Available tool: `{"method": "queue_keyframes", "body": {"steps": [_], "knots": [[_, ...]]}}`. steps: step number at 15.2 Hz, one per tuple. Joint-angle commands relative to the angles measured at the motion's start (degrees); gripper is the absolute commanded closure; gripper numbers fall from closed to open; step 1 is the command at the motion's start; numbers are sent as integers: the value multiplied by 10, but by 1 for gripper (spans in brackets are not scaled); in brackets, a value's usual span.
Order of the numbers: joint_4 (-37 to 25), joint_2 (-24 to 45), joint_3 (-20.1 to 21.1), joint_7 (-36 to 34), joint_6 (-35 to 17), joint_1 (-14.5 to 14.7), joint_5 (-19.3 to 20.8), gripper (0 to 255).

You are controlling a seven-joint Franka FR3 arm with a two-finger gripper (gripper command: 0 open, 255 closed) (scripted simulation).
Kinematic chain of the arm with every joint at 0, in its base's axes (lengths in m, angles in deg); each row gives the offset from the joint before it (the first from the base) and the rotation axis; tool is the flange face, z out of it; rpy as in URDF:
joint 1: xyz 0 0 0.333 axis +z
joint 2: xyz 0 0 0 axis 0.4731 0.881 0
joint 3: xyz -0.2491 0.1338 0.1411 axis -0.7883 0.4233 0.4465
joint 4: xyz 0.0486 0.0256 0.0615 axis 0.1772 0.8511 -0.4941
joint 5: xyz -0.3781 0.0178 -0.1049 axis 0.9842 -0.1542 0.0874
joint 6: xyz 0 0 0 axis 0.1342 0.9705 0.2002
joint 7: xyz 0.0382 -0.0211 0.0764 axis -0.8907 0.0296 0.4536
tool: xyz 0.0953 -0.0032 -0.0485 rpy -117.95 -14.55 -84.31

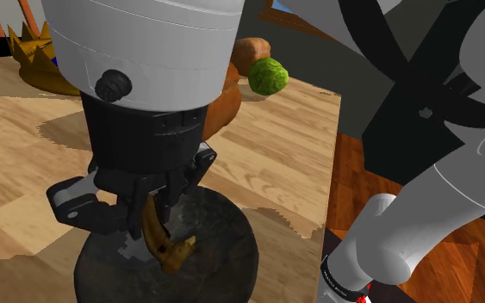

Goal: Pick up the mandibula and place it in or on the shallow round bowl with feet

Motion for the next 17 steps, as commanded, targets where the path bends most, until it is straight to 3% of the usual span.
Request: {"method": "queue_keyframes", "body": {"steps": [1,2,3,8,12,17], "knots": [[3,2,2,0,4,2,-1,255],[3,2,2,0,4,2,-1,255],[3,2,2,0,5,2,-2,0],[4,2,2,0,4,2,-1,0],[-106,48,27,-26,85,4,34,0],[-107,49,27,-26,85,5,34,0]]}}
